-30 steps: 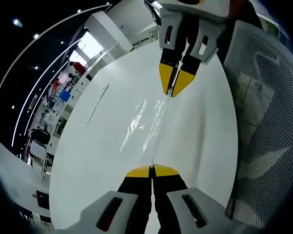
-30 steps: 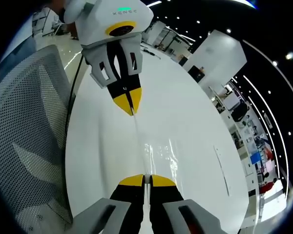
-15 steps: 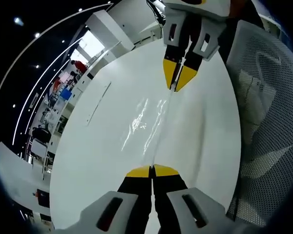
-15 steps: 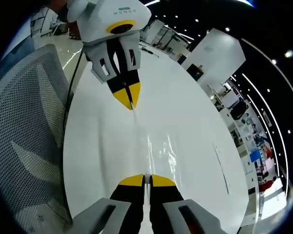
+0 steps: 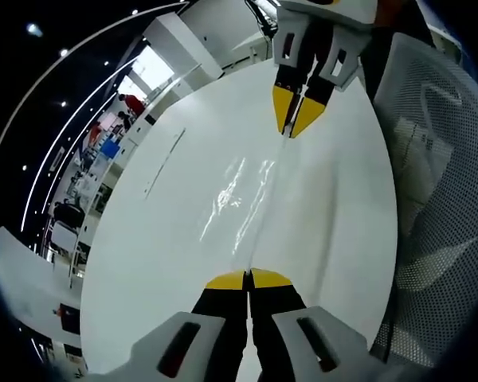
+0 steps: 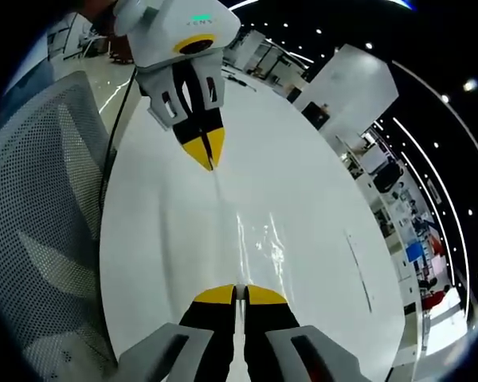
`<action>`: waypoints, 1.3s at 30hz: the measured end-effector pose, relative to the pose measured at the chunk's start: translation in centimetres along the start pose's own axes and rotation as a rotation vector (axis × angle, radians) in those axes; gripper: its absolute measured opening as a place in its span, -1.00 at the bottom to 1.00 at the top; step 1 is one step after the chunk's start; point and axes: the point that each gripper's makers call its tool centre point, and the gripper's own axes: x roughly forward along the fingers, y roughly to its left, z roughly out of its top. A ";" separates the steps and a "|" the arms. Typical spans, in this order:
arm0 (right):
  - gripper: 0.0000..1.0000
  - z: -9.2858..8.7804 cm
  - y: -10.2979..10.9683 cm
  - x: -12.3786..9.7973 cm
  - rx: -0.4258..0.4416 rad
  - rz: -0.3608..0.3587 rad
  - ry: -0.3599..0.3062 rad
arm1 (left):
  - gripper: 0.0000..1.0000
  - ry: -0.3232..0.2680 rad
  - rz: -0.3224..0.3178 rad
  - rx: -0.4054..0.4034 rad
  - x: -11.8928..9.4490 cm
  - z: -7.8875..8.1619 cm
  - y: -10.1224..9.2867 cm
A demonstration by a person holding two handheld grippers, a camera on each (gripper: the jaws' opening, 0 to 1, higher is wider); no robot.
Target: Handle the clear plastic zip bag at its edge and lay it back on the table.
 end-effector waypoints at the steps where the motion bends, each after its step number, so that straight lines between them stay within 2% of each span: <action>1: -1.00 0.0 0.0 0.0 0.000 -0.001 0.000 | -1.00 0.000 0.001 0.000 0.0 0.0 0.0; 11: -1.00 -0.3 -0.2 -0.1 0.009 0.000 -0.001 | -1.00 0.004 0.005 -0.017 0.0 -0.3 0.3; 21: -0.97 -0.1 -0.8 -0.2 -0.022 -0.008 -0.002 | -1.00 0.013 0.011 0.002 0.1 -0.3 0.3; 22: -0.94 0.3 -0.9 -0.5 -0.007 -0.008 -0.019 | -1.00 0.015 0.012 0.002 0.0 -0.4 0.3; 24: -0.77 1.9 -1.4 -1.2 0.116 -0.003 -0.115 | -1.00 0.017 0.013 0.005 -0.1 -0.5 0.3; 28: -0.69 2.5 -2.5 -1.6 0.133 -0.010 -0.131 | -1.00 0.016 0.012 0.013 -0.2 -0.5 0.2; 32: -0.69 4.1 -3.2 -1.2 0.144 -0.011 -0.155 | -1.00 0.012 0.013 0.035 -0.2 -0.3 -0.1; 35: -0.69 5.2 -2.7 -0.3 0.106 0.011 -0.155 | -1.00 0.008 0.012 0.041 -0.3 0.0 -0.2; 39: -0.69 5.9 -1.7 0.9 0.081 0.045 -0.151 | -1.00 0.004 0.013 0.045 -0.4 0.2 -0.2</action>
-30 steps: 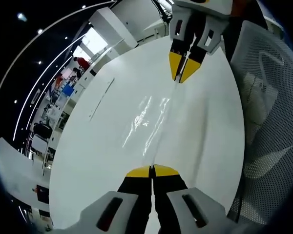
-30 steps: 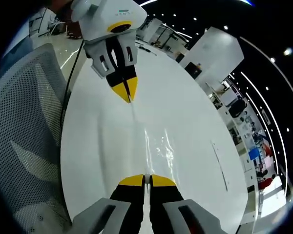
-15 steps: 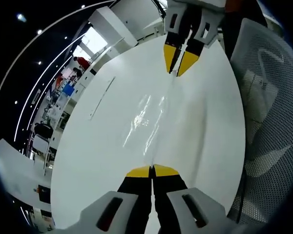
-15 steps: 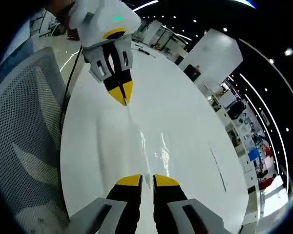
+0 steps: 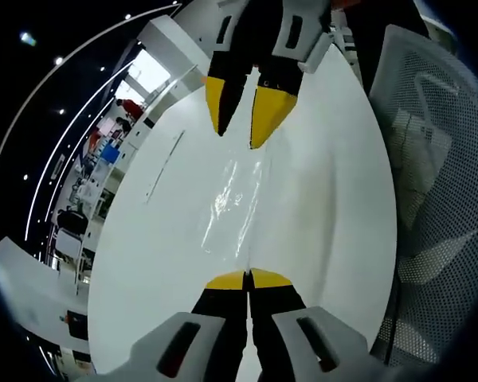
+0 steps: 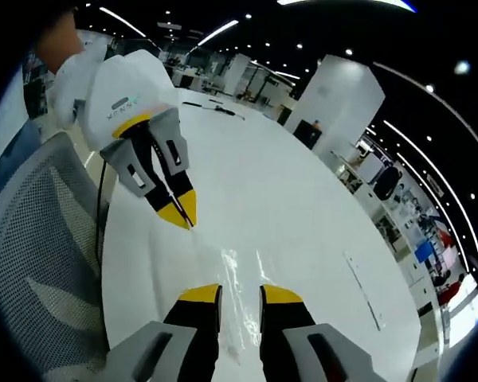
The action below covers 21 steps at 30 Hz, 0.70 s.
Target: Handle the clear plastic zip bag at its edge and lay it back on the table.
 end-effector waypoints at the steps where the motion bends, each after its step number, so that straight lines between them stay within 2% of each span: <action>1: -0.70 -0.1 0.4 0.3 -0.007 0.013 0.009 | -1.00 -0.001 0.000 0.000 0.0 0.0 0.0; 5: -0.72 -0.5 1.1 0.7 -0.040 0.027 0.040 | -1.00 -0.003 0.006 0.001 -0.2 0.1 0.2; 15: -0.77 -1.5 1.6 1.1 -0.025 0.041 0.079 | -1.00 -0.006 -0.001 -0.008 -0.3 0.0 0.0; 21: -1.00 -1.8 2.4 1.3 -0.024 0.060 0.096 | -1.00 -0.026 0.006 -0.034 -0.2 0.4 0.2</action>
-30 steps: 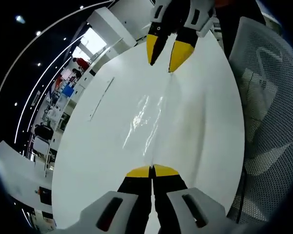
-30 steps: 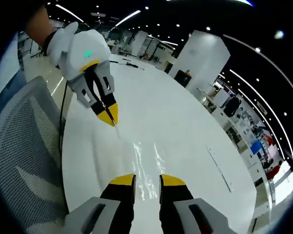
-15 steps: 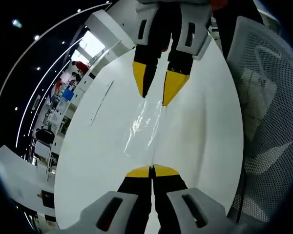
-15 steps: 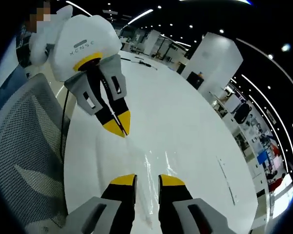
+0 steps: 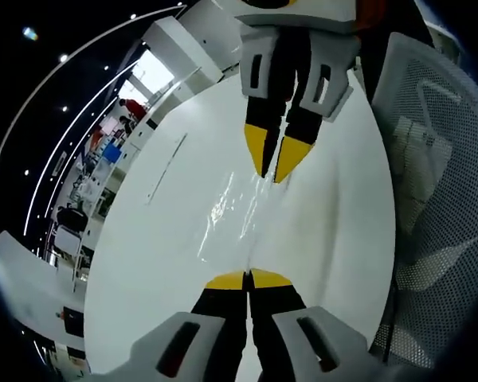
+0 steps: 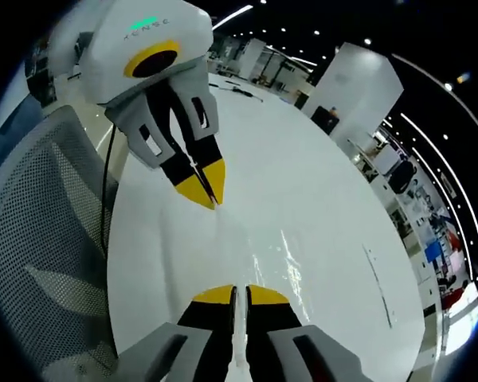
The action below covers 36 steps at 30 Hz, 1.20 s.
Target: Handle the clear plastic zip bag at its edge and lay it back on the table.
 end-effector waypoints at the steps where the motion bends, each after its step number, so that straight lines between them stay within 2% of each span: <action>1: -1.00 0.0 0.0 0.1 0.004 -0.002 0.004 | -1.00 -0.001 0.008 -0.004 0.0 -0.1 0.1; 4: -1.00 0.0 -0.1 0.3 0.044 -0.008 0.008 | -1.00 -0.018 0.008 -0.040 -0.2 -0.2 0.2; 7: -1.00 0.1 -0.4 0.7 0.058 -0.014 0.030 | -0.96 -0.048 0.040 -0.062 -1.0 -0.2 0.5; 10: -1.00 0.3 -0.3 1.0 0.073 -0.005 0.040 | -0.82 -0.092 0.081 -0.162 -2.2 -0.1 1.0; 11: -1.00 0.5 -0.2 1.3 0.072 0.003 0.043 | -0.80 -0.120 0.078 -0.163 -2.6 0.3 0.8; 14: -1.00 1.1 -0.1 1.8 0.062 0.014 0.052 | -0.78 -0.157 0.071 -0.106 -3.5 1.5 0.0; 17: -1.00 2.2 0.0 2.4 0.049 0.025 0.053 | -0.78 -0.185 0.043 -0.061 -3.1 2.7 -1.1; 18: -1.00 2.6 0.3 2.8 0.037 0.041 0.057 | -0.77 -0.176 0.037 -0.016 -2.6 2.7 -1.4; 19: -1.00 2.9 0.3 2.9 0.026 0.041 0.060 | -0.77 -0.175 0.040 -0.013 -2.3 2.7 -1.5; 20: -1.00 3.2 0.3 3.1 0.020 0.041 0.064 | -0.78 -0.180 0.024 -0.031 -2.0 2.7 -1.7; 23: -1.00 3.7 0.1 3.2 0.011 0.034 0.066 | -0.79 -0.184 0.031 -0.061 -1.4 2.4 -1.3; 26: -1.00 3.4 -0.2 3.2 0.001 0.034 0.076 | -0.78 -0.169 0.049 -0.019 -0.6 1.7 -0.9; 30: -1.00 2.6 -0.8 2.7 0.010 0.033 0.090 | -0.79 -0.170 0.048 -0.032 0.1 1.2 -0.2; 36: -1.00 2.4 -1.3 2.2 0.017 0.012 0.093 | -0.88 -0.162 0.009 0.000 1.2 1.3 -0.1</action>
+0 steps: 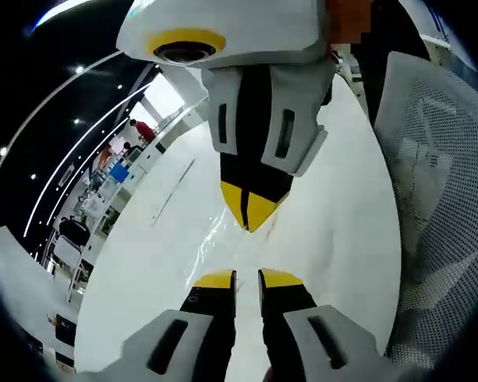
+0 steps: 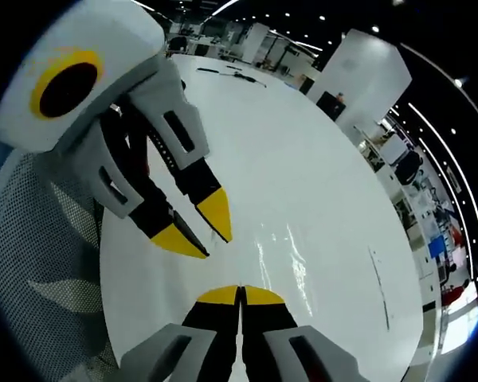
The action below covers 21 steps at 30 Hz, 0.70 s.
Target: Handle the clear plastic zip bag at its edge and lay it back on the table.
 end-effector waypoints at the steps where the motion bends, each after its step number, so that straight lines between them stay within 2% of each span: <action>1: -1.00 0.0 -0.1 0.1 0.012 -0.004 -0.004 | -0.91 0.001 -0.003 0.011 0.2 0.1 -0.1; 3: -1.00 0.1 -0.3 0.1 0.014 -0.014 -0.006 | -0.97 0.007 -0.010 0.010 0.3 0.3 -0.2; 4: -1.00 0.1 -0.3 0.1 0.014 -0.017 -0.005 | -1.00 0.010 0.007 0.028 0.3 0.4 -0.1; 12: -1.00 -0.6 -0.7 -0.1 0.068 -0.044 -0.025 | -1.00 0.034 0.010 0.019 0.6 0.8 -0.7; 21: -1.00 -2.3 -2.4 -1.9 0.159 -0.101 -0.076 | -1.00 0.062 -0.041 0.078 1.5 2.0 -2.9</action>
